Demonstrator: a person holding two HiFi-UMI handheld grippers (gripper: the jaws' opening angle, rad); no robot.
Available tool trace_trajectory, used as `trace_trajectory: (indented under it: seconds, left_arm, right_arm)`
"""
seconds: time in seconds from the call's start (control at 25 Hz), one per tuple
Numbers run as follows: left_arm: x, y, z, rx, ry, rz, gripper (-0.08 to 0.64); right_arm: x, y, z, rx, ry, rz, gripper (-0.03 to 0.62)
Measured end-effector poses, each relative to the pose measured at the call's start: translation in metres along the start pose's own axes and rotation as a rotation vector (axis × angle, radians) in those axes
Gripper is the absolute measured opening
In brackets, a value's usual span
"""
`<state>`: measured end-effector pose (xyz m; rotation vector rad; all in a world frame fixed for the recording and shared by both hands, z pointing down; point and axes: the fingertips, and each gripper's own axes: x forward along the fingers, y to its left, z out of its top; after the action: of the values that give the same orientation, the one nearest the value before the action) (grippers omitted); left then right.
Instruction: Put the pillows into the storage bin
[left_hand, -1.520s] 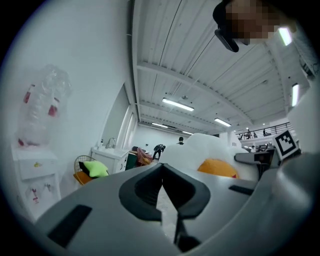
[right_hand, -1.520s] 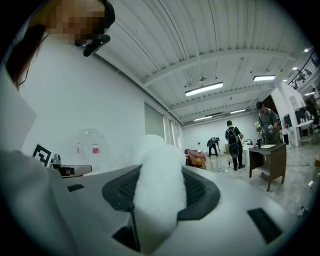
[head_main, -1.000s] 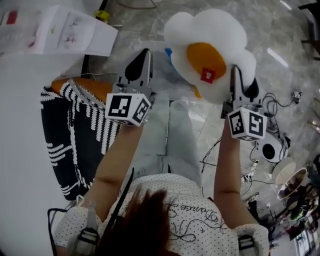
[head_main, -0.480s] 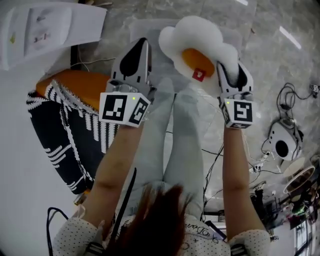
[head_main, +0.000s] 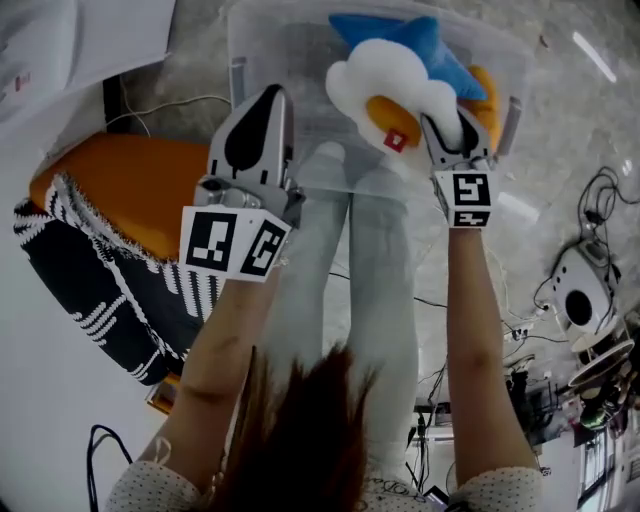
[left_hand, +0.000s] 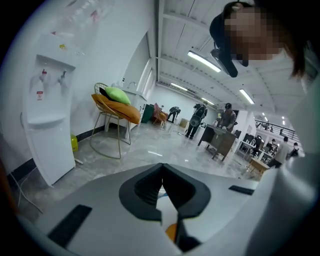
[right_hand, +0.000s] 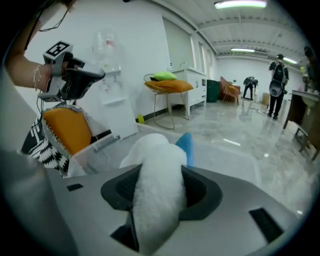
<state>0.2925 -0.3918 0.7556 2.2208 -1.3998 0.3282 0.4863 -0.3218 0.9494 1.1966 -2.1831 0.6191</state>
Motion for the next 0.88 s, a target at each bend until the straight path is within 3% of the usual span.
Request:
trace_trajectory:
  seconds: [0.12, 0.24, 0.36, 0.44, 0.56, 0.64, 0.8, 0.88]
  left_arm:
    - [0.006, 0.009, -0.031, -0.023, 0.040, 0.013, 0.003]
    - [0.007, 0.010, -0.049, -0.049, 0.066, 0.016, 0.002]
    - [0.003, 0.008, -0.054, -0.042, 0.076, 0.019, 0.002]
    - [-0.001, 0.004, -0.048, -0.040, 0.077, 0.020, 0.002]
    - [0.001, -0.008, -0.023, -0.032, 0.055, 0.003, 0.002]
    - [0.004, -0.021, 0.003, -0.018, 0.029, -0.017, 0.002]
    - [0.002, -0.054, 0.064, 0.012, -0.026, -0.049, 0.002]
    - [-0.005, -0.074, 0.097, 0.028, -0.044, -0.070, 0.002]
  right_arm:
    - [0.034, 0.013, -0.056, -0.077, 0.119, 0.045, 0.238]
    - [0.055, 0.015, -0.101, -0.126, 0.222, 0.035, 0.280]
    - [0.057, 0.010, -0.110, -0.104, 0.270, 0.005, 0.334]
    - [0.048, 0.005, -0.095, -0.055, 0.243, -0.010, 0.362]
    - [0.019, -0.013, -0.054, 0.034, 0.155, -0.049, 0.328]
    - [-0.009, -0.025, -0.016, 0.082, 0.079, -0.071, 0.256]
    - [-0.079, -0.043, 0.082, 0.077, -0.100, -0.125, 0.034]
    - [-0.120, -0.050, 0.131, 0.072, -0.177, -0.152, 0.012]
